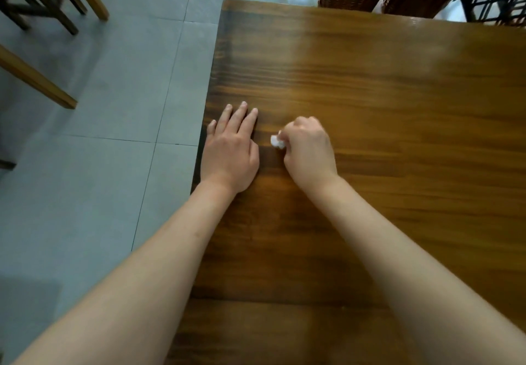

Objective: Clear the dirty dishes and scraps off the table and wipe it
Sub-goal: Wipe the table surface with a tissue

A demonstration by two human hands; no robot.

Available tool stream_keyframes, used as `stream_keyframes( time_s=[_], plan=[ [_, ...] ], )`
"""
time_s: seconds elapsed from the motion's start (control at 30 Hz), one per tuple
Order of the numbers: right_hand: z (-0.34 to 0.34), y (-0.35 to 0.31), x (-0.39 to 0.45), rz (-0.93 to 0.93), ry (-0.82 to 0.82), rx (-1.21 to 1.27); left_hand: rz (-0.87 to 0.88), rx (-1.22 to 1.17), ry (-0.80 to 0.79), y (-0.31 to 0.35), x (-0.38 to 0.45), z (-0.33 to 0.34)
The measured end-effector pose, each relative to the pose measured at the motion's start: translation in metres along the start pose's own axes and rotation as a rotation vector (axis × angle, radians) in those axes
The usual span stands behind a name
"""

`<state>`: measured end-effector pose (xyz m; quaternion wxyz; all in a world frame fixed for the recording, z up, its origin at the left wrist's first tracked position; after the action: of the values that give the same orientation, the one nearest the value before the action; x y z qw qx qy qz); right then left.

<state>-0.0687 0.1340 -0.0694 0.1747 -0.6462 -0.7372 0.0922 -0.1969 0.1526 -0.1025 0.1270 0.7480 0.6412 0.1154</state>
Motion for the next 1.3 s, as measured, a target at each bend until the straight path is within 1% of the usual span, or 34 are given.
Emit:
stream_keyframes(
  time_s=[0.07, 0.13, 0.27, 0.33, 0.4, 0.5, 0.57, 0.63, 0.8, 0.9, 1.13, 1.3],
  plan=[
    [0.0, -0.001, -0.017, -0.033, -0.011, 0.021, -0.002, -0.007, -0.001, 0.001, -0.001, 0.0],
    [-0.001, 0.003, -0.019, -0.013, -0.003, 0.029, -0.006, -0.01, -0.001, 0.002, -0.002, 0.0],
    [-0.005, 0.022, 0.018, 0.168, 0.064, -0.002, -0.013, -0.01, 0.008, 0.001, 0.002, 0.0],
    [-0.006, 0.026, 0.031, 0.211, 0.066, -0.02, -0.008, -0.008, 0.008, 0.001, 0.002, 0.0],
    [-0.005, 0.018, 0.03, 0.179, 0.045, -0.046, -0.006, -0.007, 0.008, 0.0, 0.002, 0.0],
    [-0.002, 0.001, 0.012, 0.03, -0.039, -0.036, 0.001, -0.007, -0.003, 0.0, 0.001, 0.0],
    [-0.003, 0.001, 0.0, -0.007, -0.061, -0.012, 0.002, -0.006, -0.004, 0.0, 0.0, 0.0],
    [-0.006, 0.007, -0.005, 0.032, -0.038, 0.0, 0.002, -0.012, -0.007, 0.001, 0.0, 0.0],
    [-0.008, 0.01, -0.006, 0.211, 0.022, 0.041, -0.001, -0.021, -0.012, 0.0, 0.002, 0.0],
    [-0.018, 0.014, -0.015, 0.281, 0.069, 0.071, -0.003, -0.021, -0.01, -0.001, 0.003, -0.001],
    [-0.051, 0.051, -0.046, 0.366, 0.101, 0.081, -0.003, -0.026, -0.003, -0.004, 0.009, -0.001],
    [-0.083, 0.091, -0.07, 0.363, 0.144, 0.074, -0.038, 0.068, 0.005, 0.007, 0.004, -0.005]
  ],
)
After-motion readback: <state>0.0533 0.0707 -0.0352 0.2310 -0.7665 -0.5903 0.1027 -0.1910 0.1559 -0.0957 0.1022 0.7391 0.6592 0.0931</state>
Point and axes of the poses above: each hand's wrist, its own x-axis towards the middle knuckle, its own z-axis out of the palm, y = z × x, the point moved 4 cm from there along x, towards the middle knuckle, and after that the axes turned 7 degrees about -z, right-handed, at the moved point
